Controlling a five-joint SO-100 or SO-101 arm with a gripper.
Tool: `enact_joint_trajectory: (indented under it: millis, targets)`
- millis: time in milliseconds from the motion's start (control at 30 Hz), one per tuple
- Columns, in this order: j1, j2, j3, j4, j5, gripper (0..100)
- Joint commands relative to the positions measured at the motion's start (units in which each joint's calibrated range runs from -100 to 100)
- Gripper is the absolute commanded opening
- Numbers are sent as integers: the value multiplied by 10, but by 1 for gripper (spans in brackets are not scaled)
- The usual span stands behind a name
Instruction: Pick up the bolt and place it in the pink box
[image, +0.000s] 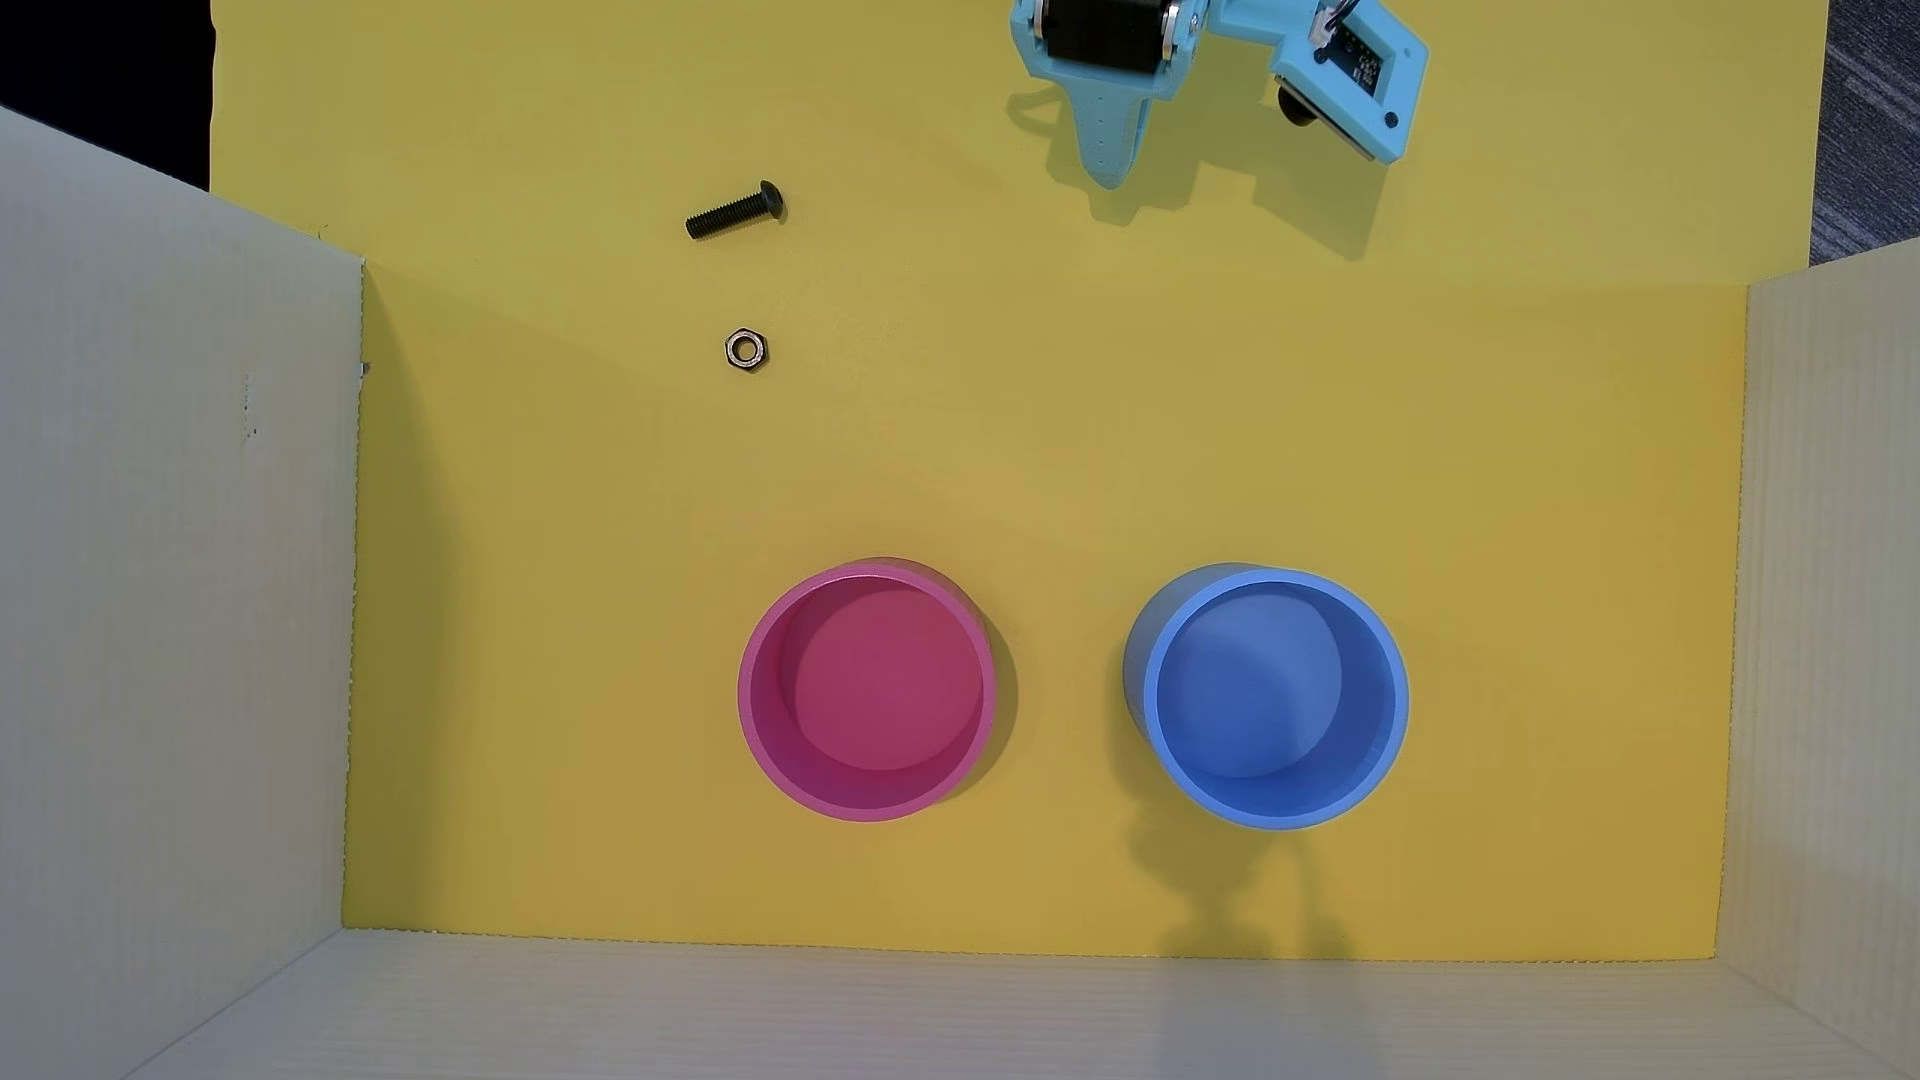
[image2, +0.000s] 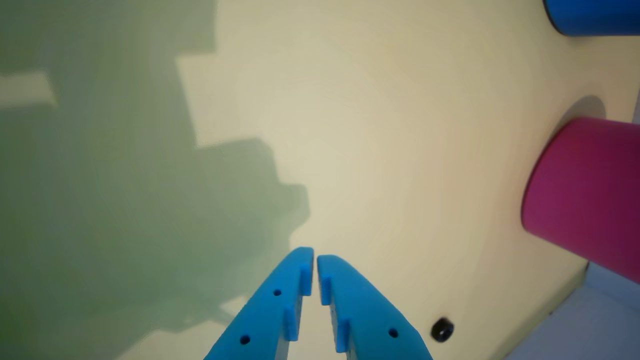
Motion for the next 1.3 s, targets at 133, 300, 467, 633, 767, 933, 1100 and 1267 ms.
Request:
enact_joint_trajectory:
  millis: [133,300,467,633,767,933,1100,1267]
  targets:
    - [3,0,-1,0,0,1]
    - [3,0,-1,0,0,1]
    - [3,0,-1,0,0,1]
    - [3,0,-1,0,0,1]
    - [3,0,-1,0,0,1]
    - [3,0,-1,0,0,1]
    - [4,0,-1,0,-1,1]
    - [82,0,-3,0,1,1]
